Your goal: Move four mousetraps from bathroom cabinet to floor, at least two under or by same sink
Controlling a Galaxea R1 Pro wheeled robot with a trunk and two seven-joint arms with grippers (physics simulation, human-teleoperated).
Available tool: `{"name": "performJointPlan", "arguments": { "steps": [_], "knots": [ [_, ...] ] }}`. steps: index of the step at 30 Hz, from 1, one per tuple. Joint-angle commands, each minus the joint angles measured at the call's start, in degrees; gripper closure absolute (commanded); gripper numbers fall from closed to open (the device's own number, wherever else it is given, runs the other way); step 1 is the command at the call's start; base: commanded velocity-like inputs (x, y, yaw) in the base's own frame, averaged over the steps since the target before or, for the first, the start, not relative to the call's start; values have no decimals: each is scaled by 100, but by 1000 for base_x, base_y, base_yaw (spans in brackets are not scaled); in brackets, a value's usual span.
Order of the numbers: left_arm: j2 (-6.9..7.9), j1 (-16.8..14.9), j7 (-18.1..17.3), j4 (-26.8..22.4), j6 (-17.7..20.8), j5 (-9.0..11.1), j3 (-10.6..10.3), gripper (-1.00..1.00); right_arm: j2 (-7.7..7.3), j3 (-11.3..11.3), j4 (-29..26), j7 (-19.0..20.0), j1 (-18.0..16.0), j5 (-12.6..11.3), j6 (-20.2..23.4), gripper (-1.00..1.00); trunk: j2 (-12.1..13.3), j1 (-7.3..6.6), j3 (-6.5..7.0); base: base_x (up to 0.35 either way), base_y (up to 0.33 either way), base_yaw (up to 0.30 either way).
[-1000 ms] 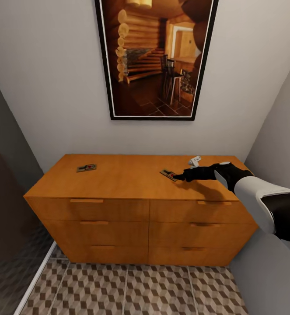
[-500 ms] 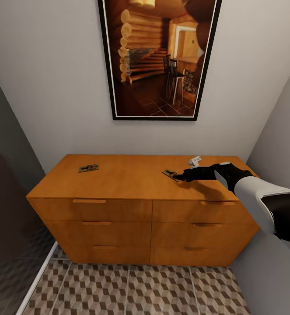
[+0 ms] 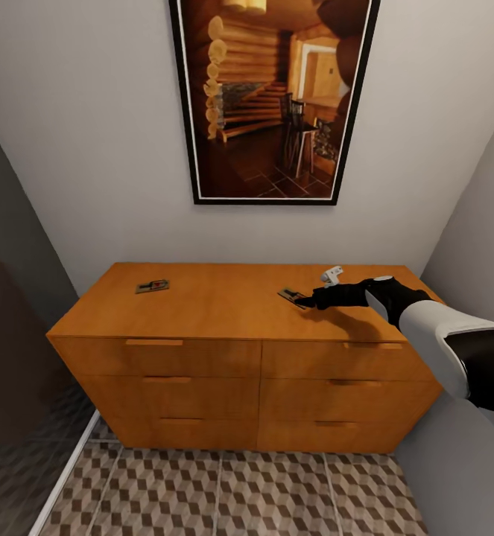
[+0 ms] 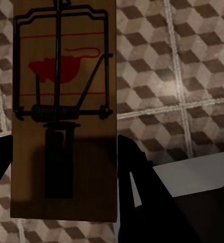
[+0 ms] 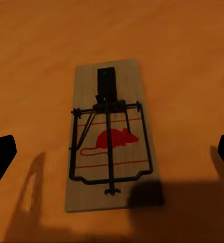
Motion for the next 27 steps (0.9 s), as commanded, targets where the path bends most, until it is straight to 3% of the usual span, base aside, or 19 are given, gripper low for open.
{"name": "performJointPlan", "arguments": {
  "steps": [1,27],
  "knots": [
    [-5,-5,26,14,-23,4,-49,100,-2,-23,-10,19,-1,28,44,-100,-3,0,-5,0,57,0],
    [-21,-4,3,14,-32,4,-49,100,-60,-15,-10,-120,145,39,52,-100,-3,0,-25,0,3,0]
  ]
}}
